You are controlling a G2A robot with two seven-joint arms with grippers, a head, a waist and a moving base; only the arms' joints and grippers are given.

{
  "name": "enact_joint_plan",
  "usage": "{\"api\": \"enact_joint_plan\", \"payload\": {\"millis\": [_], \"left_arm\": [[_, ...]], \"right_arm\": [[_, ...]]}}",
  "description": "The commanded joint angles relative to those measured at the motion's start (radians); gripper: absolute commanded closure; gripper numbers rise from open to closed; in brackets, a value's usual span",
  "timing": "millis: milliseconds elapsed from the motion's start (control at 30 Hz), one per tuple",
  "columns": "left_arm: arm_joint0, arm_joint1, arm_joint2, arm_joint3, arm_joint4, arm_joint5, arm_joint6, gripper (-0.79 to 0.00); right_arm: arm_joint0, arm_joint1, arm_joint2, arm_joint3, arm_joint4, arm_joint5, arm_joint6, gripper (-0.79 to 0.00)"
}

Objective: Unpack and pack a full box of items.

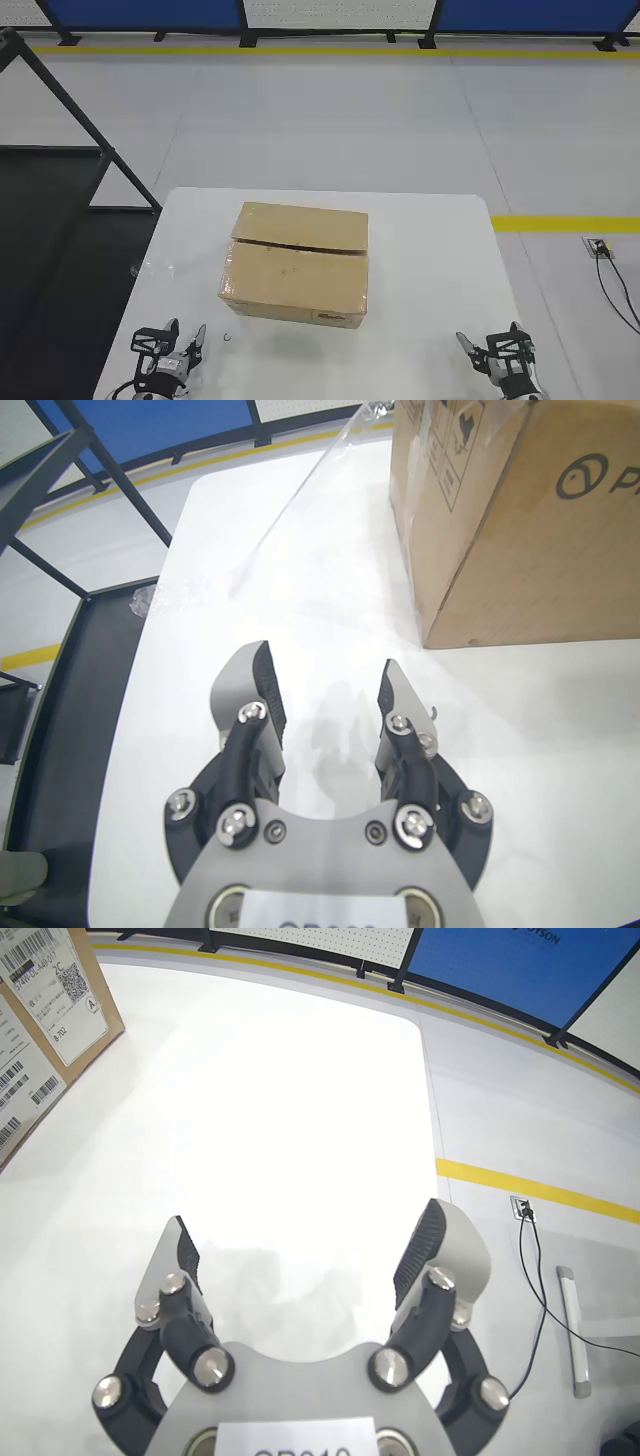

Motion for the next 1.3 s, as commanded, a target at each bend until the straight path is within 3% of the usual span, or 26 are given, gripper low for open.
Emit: {"api": "enact_joint_plan", "payload": {"millis": [0, 533, 567, 600, 733, 833, 1067, 1200, 1267], "left_arm": [[0.000, 0.000, 0.000, 0.000, 0.000, 0.000, 0.000, -0.463], [0.000, 0.000, 0.000, 0.000, 0.000, 0.000, 0.000, -0.460], [0.000, 0.000, 0.000, 0.000, 0.000, 0.000, 0.000, -0.785], [0.001, 0.000, 0.002, -0.002, -0.012, -0.015, 0.006, -0.785], [0.013, -0.003, -0.014, -0.008, -0.025, -0.013, 0.062, -0.785], [0.026, -0.005, -0.026, -0.035, -0.049, -0.015, 0.094, -0.785], [0.035, -0.004, -0.107, -0.100, -0.158, -0.081, 0.119, -0.785], [0.057, -0.003, -0.148, -0.140, -0.167, -0.102, 0.144, -0.785], [0.067, -0.003, -0.164, -0.152, -0.173, -0.109, 0.140, -0.785]], "right_arm": [[0.000, 0.000, 0.000, 0.000, 0.000, 0.000, 0.000, -0.785], [0.000, 0.000, 0.000, 0.000, 0.000, 0.000, 0.000, -0.785], [0.000, 0.000, 0.000, 0.000, 0.000, 0.000, 0.000, -0.785], [0.000, 0.000, -0.002, -0.001, -0.002, -0.004, 0.001, -0.785], [-0.013, 0.004, -0.003, -0.042, -0.035, -0.078, -0.007, -0.785], [-0.035, 0.011, 0.010, -0.105, 0.004, -0.222, 0.043, -0.785], [-0.050, 0.029, 0.106, -0.257, 0.353, -0.532, 0.257, -0.785], [-0.019, 0.040, 0.126, -0.324, 0.567, -0.591, 0.447, -0.785], [-0.019, 0.040, 0.126, -0.324, 0.567, -0.591, 0.447, -0.785]]}}
